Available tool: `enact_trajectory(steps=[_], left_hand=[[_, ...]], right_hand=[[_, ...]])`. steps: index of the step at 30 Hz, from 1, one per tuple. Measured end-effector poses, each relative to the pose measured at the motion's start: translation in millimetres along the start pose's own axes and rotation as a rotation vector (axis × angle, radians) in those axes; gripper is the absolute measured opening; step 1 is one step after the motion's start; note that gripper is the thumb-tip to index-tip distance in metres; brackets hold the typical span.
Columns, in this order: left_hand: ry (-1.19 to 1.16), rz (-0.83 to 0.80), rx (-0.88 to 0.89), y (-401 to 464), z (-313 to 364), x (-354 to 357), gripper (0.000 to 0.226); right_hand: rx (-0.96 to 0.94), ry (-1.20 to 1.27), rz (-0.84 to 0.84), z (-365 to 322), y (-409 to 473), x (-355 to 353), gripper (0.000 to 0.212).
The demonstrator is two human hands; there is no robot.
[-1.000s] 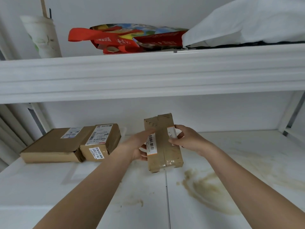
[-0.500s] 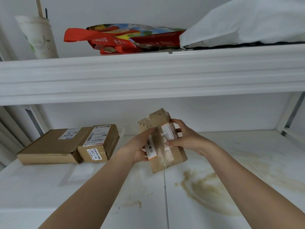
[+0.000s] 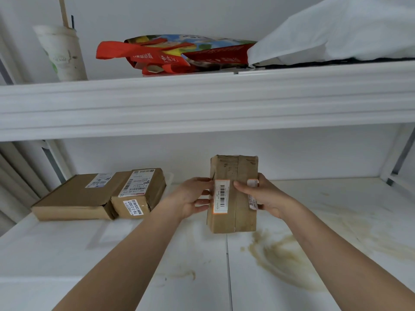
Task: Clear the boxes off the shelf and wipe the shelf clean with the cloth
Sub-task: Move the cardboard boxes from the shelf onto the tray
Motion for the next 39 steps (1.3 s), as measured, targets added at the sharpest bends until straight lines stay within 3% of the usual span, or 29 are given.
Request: enact_trajectory(steps=[7, 12, 14, 22, 30, 34, 39], left_hand=[[0.05, 0.067, -0.04, 4, -8, -14, 0.069], [-0.019, -0.05, -0.039, -2, -10, 0, 0.037], [-0.03, -0.04, -0.03, -2, -11, 1, 0.036], [-0.063, -0.026, 0.006, -9, -10, 3, 0.043], [-0.021, -0.011, 0.032, -9, -8, 7, 0.048], [0.017, -0.032, 0.039, -6, -7, 13, 0.047], [0.009, -0.049, 0.026, -8, -7, 15, 0.031]], right_hand=[[-0.025, 0.063, -0.126, -1, -6, 6, 0.052], [0.017, 0.081, -0.142, 5, -9, 10, 0.04], [0.032, 0.056, -0.134, 7, -10, 10, 0.039], [0.115, 0.0, 0.045, 10, -13, 0, 0.073], [0.138, -0.099, 0.021, 9, -18, -1, 0.103], [0.144, -0.123, -0.05, 7, -25, 5, 0.092], [0.138, -0.097, -0.019, 7, -26, 4, 0.09]])
Point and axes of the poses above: each hand's wrist, its own y-axis towards the middle knuckle, its own x-axis out of the palm, z = x × y, the point moved 8 cm from there along y, towards the middle knuckle
